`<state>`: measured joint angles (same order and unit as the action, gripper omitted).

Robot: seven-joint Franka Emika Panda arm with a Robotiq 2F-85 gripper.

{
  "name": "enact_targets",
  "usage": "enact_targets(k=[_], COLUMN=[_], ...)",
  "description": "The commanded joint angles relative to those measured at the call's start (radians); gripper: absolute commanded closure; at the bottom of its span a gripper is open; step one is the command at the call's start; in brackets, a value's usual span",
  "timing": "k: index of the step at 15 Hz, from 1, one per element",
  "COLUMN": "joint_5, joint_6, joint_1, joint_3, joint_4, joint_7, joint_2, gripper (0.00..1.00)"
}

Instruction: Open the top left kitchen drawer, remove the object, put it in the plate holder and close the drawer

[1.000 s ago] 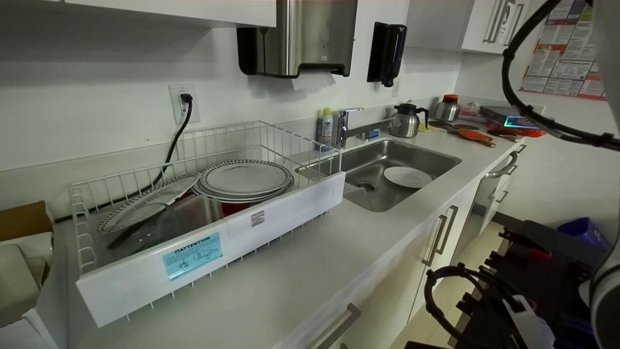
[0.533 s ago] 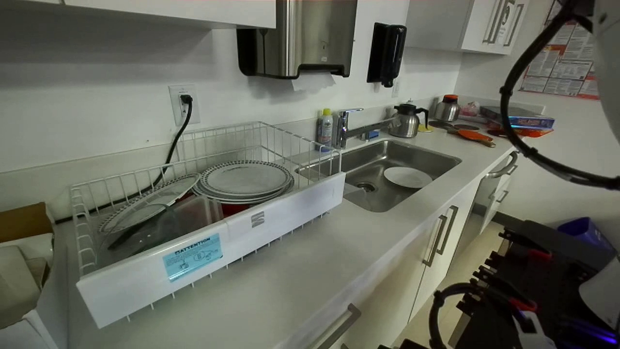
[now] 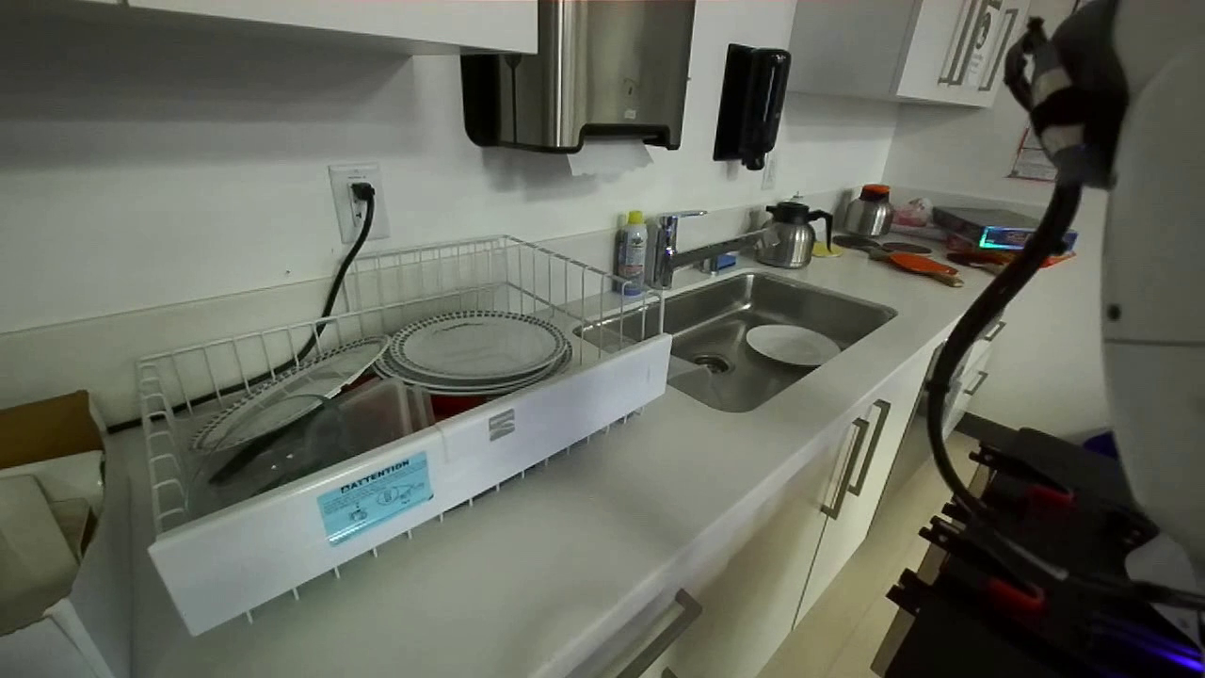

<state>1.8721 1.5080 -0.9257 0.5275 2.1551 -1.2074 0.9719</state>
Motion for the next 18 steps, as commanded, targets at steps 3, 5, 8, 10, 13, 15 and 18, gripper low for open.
enact_targets(k=[3, 5, 8, 10, 13, 15, 18], joint_5=[0.07, 0.054, 0.053, 0.042, 0.038, 0.039, 0.035], joint_6=[-0.043, -0.024, -0.024, -0.037, -0.08, -0.113, -0.16], joint_1=[-0.056, -0.037, -0.037, -0.041, -0.08, -0.101, -0.129], joint_3=[-0.086, -0.069, -0.066, -0.069, -0.094, -0.113, -0.136], joint_4=[-0.165, -0.128, -0.129, -0.147, -0.237, -0.299, -0.389], joint_7=[-0.097, -0.065, -0.065, -0.061, -0.029, -0.013, -0.008], joint_2=[0.146, 0.12, 0.125, 0.136, 0.191, 0.237, 0.308], gripper=[0.0, 0.0, 0.0, 0.0, 0.0, 0.0, 0.0])
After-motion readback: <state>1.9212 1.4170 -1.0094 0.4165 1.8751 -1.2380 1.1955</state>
